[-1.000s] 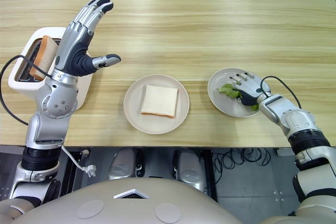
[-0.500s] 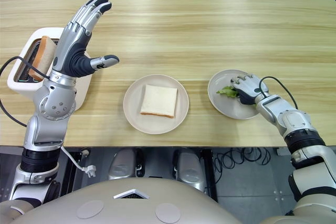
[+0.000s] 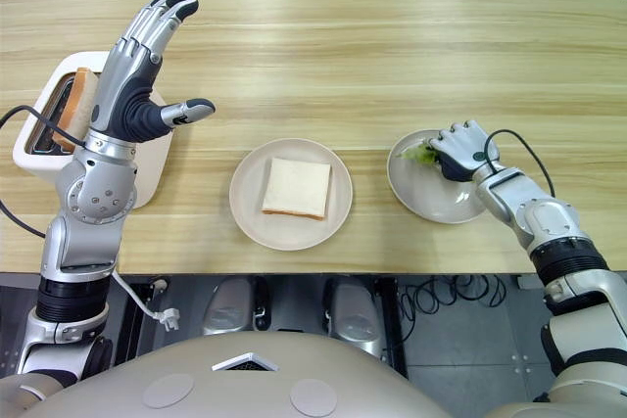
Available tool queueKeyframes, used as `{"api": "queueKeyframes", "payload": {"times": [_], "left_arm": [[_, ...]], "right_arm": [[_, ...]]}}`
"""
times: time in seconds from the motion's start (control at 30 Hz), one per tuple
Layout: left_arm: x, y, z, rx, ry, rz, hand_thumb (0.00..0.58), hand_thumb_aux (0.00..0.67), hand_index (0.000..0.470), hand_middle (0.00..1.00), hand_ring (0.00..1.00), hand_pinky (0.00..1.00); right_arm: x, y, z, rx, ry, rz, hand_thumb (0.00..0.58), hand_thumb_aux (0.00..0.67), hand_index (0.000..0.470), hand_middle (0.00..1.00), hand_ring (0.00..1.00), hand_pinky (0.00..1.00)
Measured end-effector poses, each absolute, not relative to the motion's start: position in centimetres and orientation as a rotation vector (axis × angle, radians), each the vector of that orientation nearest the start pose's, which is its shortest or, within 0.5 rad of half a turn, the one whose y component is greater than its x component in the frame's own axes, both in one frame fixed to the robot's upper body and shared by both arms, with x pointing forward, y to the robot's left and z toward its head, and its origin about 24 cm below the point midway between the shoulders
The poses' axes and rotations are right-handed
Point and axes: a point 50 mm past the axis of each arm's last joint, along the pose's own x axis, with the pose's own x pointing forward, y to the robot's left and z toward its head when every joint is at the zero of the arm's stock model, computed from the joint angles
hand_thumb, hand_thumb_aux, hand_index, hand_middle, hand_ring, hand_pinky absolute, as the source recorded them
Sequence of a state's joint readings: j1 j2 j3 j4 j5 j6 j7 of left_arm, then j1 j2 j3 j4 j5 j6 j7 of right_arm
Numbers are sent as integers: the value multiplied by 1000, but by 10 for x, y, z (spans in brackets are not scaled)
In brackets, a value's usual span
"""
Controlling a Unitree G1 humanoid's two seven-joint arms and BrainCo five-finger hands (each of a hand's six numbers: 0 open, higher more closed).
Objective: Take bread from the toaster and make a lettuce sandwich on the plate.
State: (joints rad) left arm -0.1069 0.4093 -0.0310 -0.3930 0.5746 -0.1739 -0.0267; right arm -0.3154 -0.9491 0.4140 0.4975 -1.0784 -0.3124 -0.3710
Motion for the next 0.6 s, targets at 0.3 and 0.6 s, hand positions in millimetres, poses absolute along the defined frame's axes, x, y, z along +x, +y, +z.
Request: {"api": "queueKeyframes", "payload": {"times": [0.3,0.6], "left_arm": [[246,171,168,961,-646,-47,0,0,0,0,0,0],[247,175,169,954,-649,-15,0,0,0,0,0,0]], "right_arm": [[286,-245,117,-1957,-569,240,580,670,460,1000,1000,1000],[297,-145,108,-1741,-874,400,580,670,460,1000,1000,1000]]}}
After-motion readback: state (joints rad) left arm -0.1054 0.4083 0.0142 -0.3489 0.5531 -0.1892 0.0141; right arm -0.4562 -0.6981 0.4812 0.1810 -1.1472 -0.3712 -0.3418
